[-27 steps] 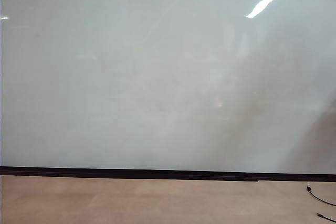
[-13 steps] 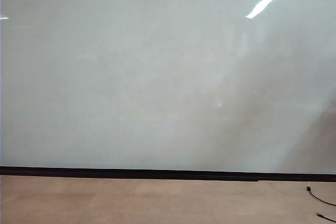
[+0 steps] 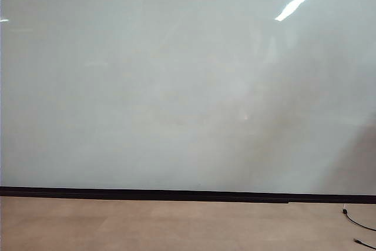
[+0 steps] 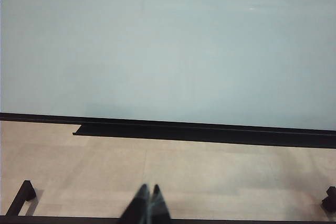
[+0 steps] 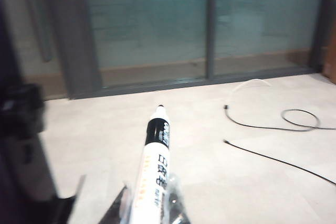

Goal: Pick up the pen on the shelf to the right of the whiteboard and write the letter Z.

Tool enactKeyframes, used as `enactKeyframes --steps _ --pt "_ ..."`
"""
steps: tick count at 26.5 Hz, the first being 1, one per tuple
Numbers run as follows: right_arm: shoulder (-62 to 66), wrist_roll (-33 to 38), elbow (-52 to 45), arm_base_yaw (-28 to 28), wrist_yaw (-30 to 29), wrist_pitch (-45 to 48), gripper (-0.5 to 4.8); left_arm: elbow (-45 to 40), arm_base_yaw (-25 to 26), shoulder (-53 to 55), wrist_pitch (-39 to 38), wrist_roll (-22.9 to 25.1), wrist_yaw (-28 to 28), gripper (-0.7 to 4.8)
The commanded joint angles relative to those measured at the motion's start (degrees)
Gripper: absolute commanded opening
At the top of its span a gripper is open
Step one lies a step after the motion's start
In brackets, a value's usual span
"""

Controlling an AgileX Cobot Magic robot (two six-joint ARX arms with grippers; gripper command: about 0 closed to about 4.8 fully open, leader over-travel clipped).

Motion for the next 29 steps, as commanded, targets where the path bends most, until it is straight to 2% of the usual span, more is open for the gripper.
enactKeyframes --steps 1,2,5,9,12,15,17,21,29 --pt "-2.01 1.51 -1.64 0.22 3.69 0.98 -0.04 0.11 0.0 0.02 0.31 0.24 0.2 -0.04" --pt "-3.02 1.51 -2.56 0.76 5.01 0.96 -0.04 0.11 0.0 0.02 0.31 0.24 0.2 -0.04" --pt "-9.42 1.53 -9.9 4.04 17.35 0.87 -0.05 0.11 0.0 0.02 0.31 0.24 0.17 -0.05" --pt "-14.64 1.51 -15.76 7.02 22.77 0.79 -0.05 0.11 0.0 0.02 0.28 0.24 0.17 -0.04" --pt "-18.01 1.27 -19.71 10.71 28.96 0.7 -0.05 0.11 0.0 0.02 0.31 0.24 0.2 -0.04" --pt "-22.27 -0.22 -24.74 16.81 36.74 0.72 -0.05 0.11 -0.02 0.02 0.28 0.24 0.17 -0.04" --pt "-26.27 -1.4 -28.79 24.52 44.61 0.7 -0.05 0.11 0.0 0.02 0.31 0.24 0.2 -0.04" --pt "-29.31 -2.16 -31.45 33.22 49.35 0.42 -0.05 0.11 0.0 0.02 0.31 0.24 0.17 -0.05" --pt "-30.8 -3.15 -31.69 50.8 52.89 -0.33 -0.05 0.11 0.0 0.02 0.33 0.24 0.02 -0.04"
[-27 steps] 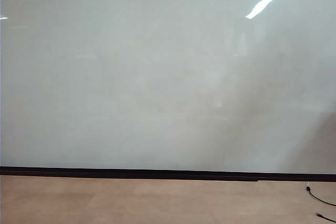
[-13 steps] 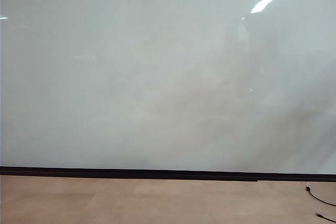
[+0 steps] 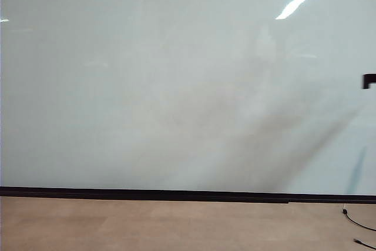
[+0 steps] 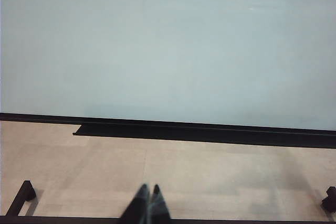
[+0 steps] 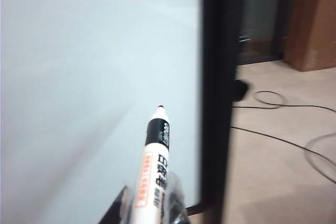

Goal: Pick up the pen on the shelf to the right of the whiteboard and write the letter Z.

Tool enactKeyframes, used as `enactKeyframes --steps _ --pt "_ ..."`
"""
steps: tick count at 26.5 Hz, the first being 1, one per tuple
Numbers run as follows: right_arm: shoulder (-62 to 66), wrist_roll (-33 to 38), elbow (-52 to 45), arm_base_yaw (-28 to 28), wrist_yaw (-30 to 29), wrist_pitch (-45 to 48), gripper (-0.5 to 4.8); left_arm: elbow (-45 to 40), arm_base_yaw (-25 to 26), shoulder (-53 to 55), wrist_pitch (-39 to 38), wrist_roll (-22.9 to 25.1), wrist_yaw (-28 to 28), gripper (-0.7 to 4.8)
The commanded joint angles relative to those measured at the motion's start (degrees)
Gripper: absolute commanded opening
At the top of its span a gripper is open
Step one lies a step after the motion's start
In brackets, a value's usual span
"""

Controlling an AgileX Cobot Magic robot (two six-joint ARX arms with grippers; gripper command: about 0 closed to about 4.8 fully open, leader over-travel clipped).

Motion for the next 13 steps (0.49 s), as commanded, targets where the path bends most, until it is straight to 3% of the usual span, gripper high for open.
enactKeyframes --steps 1,2,8,10,13 --pt "-0.22 -0.22 0.28 6.75 1.05 0.98 -0.05 0.11 0.0 0.02 0.31 0.24 0.02 -0.05" --pt "-0.22 -0.22 0.35 10.62 0.98 1.31 -0.04 0.11 0.0 0.02 0.31 0.24 0.0 -0.04" --pt "-0.22 -0.22 2.54 21.24 -1.73 1.25 -0.05 0.11 0.0 0.02 0.31 0.24 0.0 -0.04" --pt "-0.2 -0.17 4.02 23.1 -5.46 0.83 -0.05 0.11 0.0 0.02 0.28 0.24 0.0 -0.04" --pt "-0.2 -0.2 9.68 25.62 -16.61 -2.64 -0.04 0.11 0.0 0.02 0.31 0.24 0.02 -0.05"
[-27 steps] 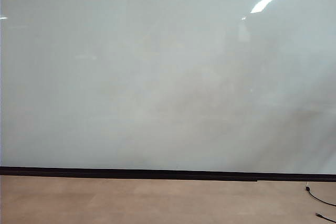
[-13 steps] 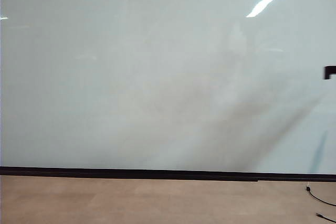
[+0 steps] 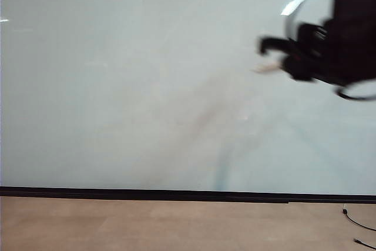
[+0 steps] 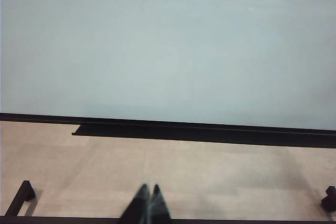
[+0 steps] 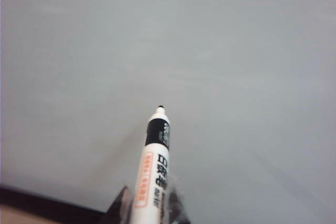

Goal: Pick up the pen on the shelf to the right of the whiteboard and write the letter Z.

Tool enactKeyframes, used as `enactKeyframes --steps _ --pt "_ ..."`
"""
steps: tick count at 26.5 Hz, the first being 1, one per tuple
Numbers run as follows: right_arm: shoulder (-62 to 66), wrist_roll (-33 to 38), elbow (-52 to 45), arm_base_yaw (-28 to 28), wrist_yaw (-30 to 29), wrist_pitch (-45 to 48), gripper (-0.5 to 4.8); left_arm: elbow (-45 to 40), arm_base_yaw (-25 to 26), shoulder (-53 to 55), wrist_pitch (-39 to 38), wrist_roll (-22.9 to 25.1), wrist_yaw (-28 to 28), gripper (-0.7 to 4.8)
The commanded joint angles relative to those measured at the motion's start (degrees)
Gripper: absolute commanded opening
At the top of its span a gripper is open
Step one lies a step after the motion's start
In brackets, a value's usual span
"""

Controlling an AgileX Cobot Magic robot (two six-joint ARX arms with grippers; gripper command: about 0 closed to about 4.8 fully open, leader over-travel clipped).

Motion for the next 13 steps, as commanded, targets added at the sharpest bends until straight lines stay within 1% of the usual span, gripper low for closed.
enactKeyframes --steps 1,7,10,13 --pt "-0.22 0.02 5.57 0.48 -11.02 -4.31 -0.05 0.13 -0.02 0.02 0.28 0.24 -0.02 -0.04" --pt "-0.2 0.02 15.96 0.22 -18.97 -17.46 -0.05 0.13 0.0 0.02 0.28 0.24 -0.02 -0.05" --pt "-0.2 -0.79 20.59 0.15 -20.72 -23.04 -0.04 0.13 0.0 0.02 0.31 0.24 0.0 -0.04" --pt "-0.2 -1.36 24.0 -0.02 -21.81 -25.73 -0.05 0.13 0.0 0.02 0.31 0.24 0.0 -0.05"
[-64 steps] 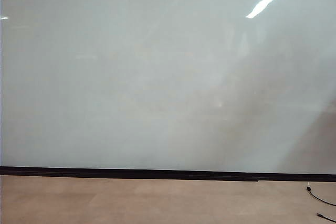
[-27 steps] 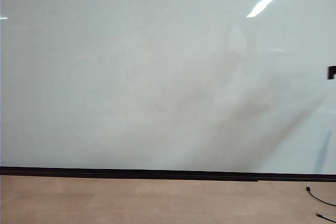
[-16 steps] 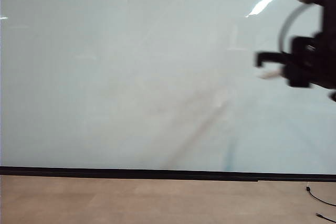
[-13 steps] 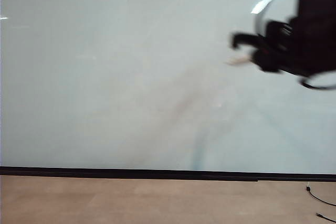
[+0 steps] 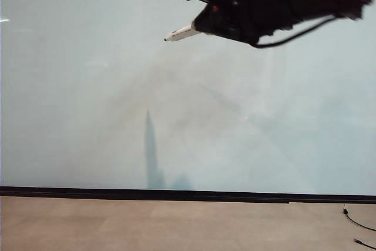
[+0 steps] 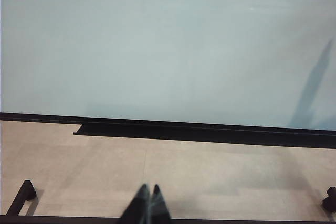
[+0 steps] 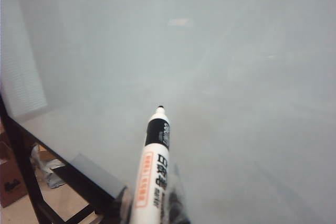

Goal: Pick up the pen on the shelf to the right of the whiteboard and write the letter Z.

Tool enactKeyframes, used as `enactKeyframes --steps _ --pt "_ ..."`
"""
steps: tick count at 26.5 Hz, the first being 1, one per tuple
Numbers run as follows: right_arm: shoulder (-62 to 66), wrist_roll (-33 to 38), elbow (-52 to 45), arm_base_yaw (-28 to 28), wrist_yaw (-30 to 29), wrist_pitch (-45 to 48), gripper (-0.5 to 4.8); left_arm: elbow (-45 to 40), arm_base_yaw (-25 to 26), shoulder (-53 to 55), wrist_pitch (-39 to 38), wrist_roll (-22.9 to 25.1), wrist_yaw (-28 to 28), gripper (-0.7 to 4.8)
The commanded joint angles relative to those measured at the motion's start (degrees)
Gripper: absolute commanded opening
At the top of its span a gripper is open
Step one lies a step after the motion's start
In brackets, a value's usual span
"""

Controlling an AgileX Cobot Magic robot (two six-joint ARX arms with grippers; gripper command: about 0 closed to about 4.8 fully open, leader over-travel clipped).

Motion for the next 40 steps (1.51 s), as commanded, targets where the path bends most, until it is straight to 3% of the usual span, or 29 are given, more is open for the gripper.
enactKeyframes --steps 1,10,15,22,40 --pt "-0.26 -1.07 3.26 -0.13 -1.7 -2.25 -0.05 0.13 0.0 0.02 0.31 0.26 -0.02 -0.04" --pt "-0.26 -1.64 10.54 -0.59 -3.37 -6.23 -0.05 0.13 0.0 0.02 0.31 0.26 0.0 -0.04" --pt "0.02 -2.34 19.74 -2.01 -3.91 -18.32 -0.04 0.13 -0.02 0.02 0.31 0.26 0.0 -0.04" --pt "1.53 -3.23 25.88 -2.45 -5.05 -24.0 -0.05 0.13 0.0 0.02 0.28 0.26 0.0 -0.05" --pt "5.6 -2.93 31.67 -2.71 -8.02 -25.53 -0.05 0.13 0.0 0.02 0.31 0.26 0.0 -0.04"
